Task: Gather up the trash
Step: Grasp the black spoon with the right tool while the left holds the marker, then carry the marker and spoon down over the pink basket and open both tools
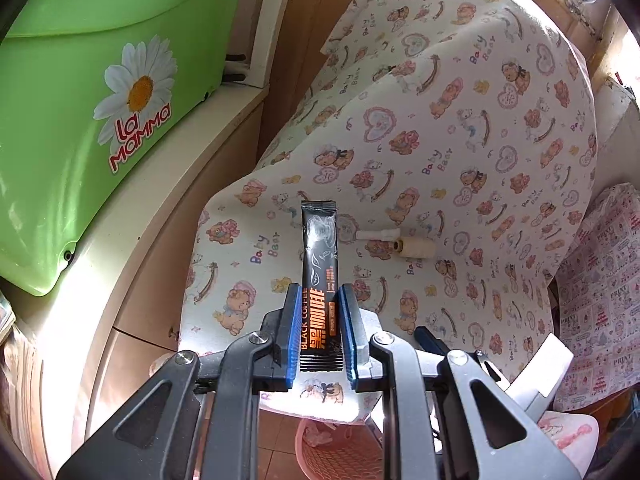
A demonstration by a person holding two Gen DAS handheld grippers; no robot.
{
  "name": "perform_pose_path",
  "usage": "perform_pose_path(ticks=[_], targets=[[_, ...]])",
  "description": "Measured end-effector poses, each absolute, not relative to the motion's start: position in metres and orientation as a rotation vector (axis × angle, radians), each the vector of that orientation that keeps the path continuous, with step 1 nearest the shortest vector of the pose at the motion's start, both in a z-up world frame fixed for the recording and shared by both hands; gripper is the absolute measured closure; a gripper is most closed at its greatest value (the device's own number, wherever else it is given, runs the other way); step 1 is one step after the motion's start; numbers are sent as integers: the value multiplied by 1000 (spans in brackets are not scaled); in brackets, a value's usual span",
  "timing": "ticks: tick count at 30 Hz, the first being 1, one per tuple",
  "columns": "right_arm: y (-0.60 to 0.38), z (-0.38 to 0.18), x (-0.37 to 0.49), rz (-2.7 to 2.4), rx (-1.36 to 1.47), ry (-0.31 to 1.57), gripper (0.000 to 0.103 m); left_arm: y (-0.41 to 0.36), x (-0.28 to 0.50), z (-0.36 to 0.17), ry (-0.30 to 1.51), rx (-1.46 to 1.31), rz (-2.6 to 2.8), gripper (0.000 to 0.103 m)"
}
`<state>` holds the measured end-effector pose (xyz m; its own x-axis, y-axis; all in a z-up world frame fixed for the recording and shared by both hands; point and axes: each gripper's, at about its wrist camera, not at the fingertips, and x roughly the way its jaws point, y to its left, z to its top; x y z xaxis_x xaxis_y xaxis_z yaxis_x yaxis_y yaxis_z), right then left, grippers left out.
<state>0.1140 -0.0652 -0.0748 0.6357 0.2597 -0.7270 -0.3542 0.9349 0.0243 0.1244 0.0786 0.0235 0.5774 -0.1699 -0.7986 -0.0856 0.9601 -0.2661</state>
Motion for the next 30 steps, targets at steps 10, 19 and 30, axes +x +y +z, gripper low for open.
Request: perform_pose_path(ticks=[10, 19, 30], targets=[[-114, -69, 94, 319, -19, 825, 95, 76, 121, 24, 956, -283, -48, 86], [-181, -44, 51, 280, 71, 799, 95, 56, 114, 23, 948, -229, -80, 86], [-215, -18, -13, 304, 163, 771, 95, 10, 54, 8, 950, -285, -215, 86]])
